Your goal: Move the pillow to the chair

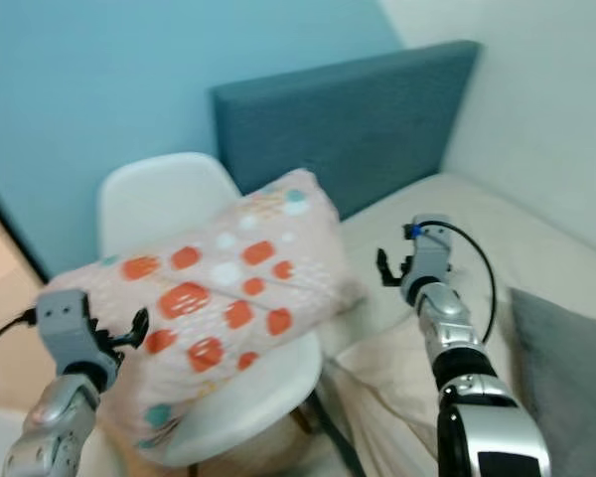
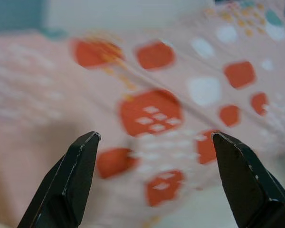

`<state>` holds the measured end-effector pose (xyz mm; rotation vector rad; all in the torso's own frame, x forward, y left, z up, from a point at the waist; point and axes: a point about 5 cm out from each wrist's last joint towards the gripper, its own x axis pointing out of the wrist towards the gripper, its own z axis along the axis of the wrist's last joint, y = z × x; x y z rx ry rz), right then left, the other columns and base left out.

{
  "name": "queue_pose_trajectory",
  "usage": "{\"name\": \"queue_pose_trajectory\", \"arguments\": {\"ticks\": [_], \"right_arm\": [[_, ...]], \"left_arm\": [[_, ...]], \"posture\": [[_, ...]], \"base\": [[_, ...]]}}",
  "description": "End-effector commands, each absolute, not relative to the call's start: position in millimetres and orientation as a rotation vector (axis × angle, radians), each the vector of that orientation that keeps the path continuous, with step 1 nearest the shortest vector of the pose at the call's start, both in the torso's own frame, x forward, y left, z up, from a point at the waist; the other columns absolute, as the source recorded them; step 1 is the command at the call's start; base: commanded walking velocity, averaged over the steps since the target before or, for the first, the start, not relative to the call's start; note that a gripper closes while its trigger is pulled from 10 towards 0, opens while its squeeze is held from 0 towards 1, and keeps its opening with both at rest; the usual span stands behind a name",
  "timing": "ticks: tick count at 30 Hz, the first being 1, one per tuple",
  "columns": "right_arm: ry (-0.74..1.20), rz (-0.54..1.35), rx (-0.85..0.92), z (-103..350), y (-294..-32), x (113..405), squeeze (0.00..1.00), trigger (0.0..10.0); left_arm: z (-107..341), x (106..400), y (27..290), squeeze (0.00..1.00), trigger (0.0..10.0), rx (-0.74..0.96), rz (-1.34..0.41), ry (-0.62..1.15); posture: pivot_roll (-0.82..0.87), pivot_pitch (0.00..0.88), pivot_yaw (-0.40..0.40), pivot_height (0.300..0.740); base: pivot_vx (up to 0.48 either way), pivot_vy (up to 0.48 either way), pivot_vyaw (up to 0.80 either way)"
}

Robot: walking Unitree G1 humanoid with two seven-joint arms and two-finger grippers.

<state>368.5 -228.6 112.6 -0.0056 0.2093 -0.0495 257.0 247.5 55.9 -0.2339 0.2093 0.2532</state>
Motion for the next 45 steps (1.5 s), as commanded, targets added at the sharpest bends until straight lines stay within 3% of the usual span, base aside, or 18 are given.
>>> {"name": "queue_pose_trajectory", "arguments": {"ticks": [1, 7, 15, 26, 45], "right_arm": [[0.223, -0.079, -0.003, 106, -235, 364, 0.0, 10.0], [0.315, -0.133, -0.035, 78, -251, 345, 0.0, 10.0], [0.457, -0.219, -0.071, 37, -274, 307, 0.0, 10.0], [0.379, -0.255, -0.082, 56, -286, 316, 0.0, 10.0], [0.315, -0.193, -0.083, 70, -275, 330, 0.0, 10.0]], "left_arm": [[34, 246, 249, 0.0, 10.0, -0.255, 0.271, 0.276], [-9, 225, 258, 0.0, 10.0, -0.074, 0.292, 0.465], [-39, 197, 270, 0.0, 10.0, -0.064, 0.358, 0.614], [-50, 193, 263, 0.0, 10.0, -0.025, 0.299, 0.651], [-63, 176, 259, 0.0, 10.0, -0.039, 0.296, 0.698]], "posture": [[-0.04, 0.0, -0.068, 0.74], [-0.03, 0.0, -0.073, 0.74], [-0.04, 0.0, -0.073, 0.74], [-0.05, 0.0, -0.068, 0.74], [-0.06, 0.0, -0.072, 0.74]], "base": [[0.0, 0.0, -0.72], [0.0, 0.0, -0.72], [0.0, 0.0, -0.72], [0.0, 0.0, -0.72], [0.0, -0.458, -0.58]]}}
